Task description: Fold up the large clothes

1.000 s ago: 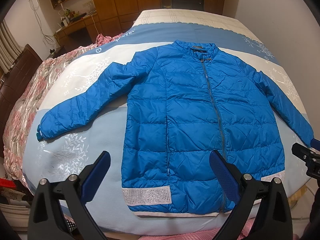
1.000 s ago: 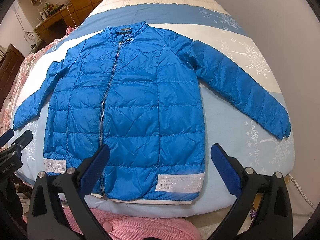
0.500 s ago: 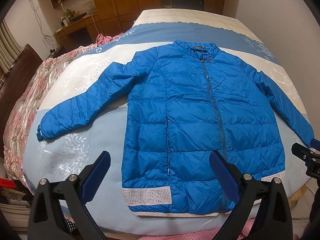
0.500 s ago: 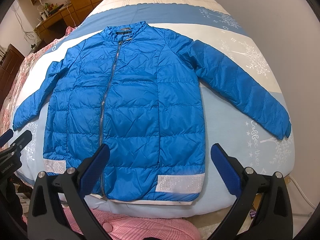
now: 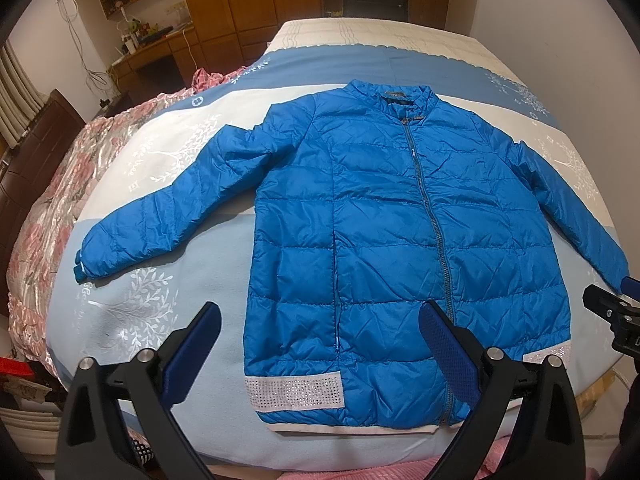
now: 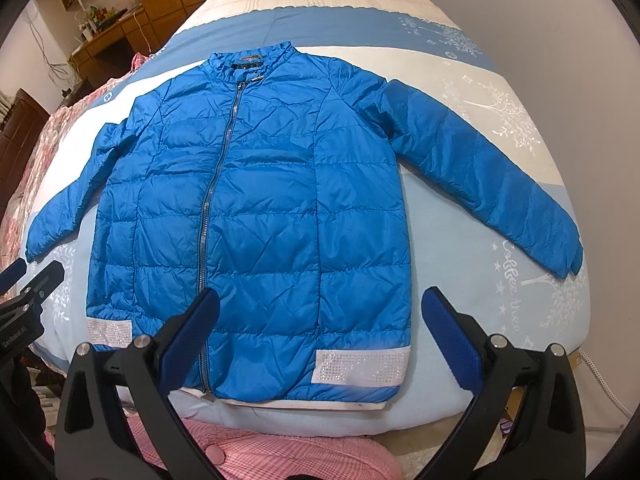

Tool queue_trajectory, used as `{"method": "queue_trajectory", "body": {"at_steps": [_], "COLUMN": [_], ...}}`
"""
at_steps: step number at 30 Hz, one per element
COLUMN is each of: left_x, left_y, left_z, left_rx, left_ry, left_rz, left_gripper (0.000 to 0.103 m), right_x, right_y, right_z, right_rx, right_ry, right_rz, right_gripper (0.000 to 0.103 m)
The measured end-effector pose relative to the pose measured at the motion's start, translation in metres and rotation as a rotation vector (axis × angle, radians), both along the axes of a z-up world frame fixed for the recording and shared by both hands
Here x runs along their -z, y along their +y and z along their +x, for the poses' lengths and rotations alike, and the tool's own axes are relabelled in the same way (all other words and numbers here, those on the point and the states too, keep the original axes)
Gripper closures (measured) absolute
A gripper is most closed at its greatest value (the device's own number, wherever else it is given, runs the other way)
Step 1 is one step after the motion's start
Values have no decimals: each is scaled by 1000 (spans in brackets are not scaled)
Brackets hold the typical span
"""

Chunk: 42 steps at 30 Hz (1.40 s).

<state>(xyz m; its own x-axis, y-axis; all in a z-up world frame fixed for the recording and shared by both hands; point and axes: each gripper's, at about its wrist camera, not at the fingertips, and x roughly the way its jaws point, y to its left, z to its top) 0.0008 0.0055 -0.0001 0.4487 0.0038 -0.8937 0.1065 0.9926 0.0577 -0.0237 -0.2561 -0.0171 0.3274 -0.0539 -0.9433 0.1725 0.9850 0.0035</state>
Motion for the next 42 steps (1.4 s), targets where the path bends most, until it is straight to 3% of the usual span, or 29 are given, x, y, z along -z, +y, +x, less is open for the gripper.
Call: {"method": "queue_trajectory", "body": {"at_steps": [42], "left_x": [-1], "left_y": [-8], "left_z": [5], "left_rx": [0], "left_ry": [-4], "left_rz": [15], "left_gripper": [4], "right_x": [-2], "right_y": [-7], "right_z": [4], "right_rx": [13], "right_ry": [-23], "right_rz": [1], "right_gripper": [3]}}
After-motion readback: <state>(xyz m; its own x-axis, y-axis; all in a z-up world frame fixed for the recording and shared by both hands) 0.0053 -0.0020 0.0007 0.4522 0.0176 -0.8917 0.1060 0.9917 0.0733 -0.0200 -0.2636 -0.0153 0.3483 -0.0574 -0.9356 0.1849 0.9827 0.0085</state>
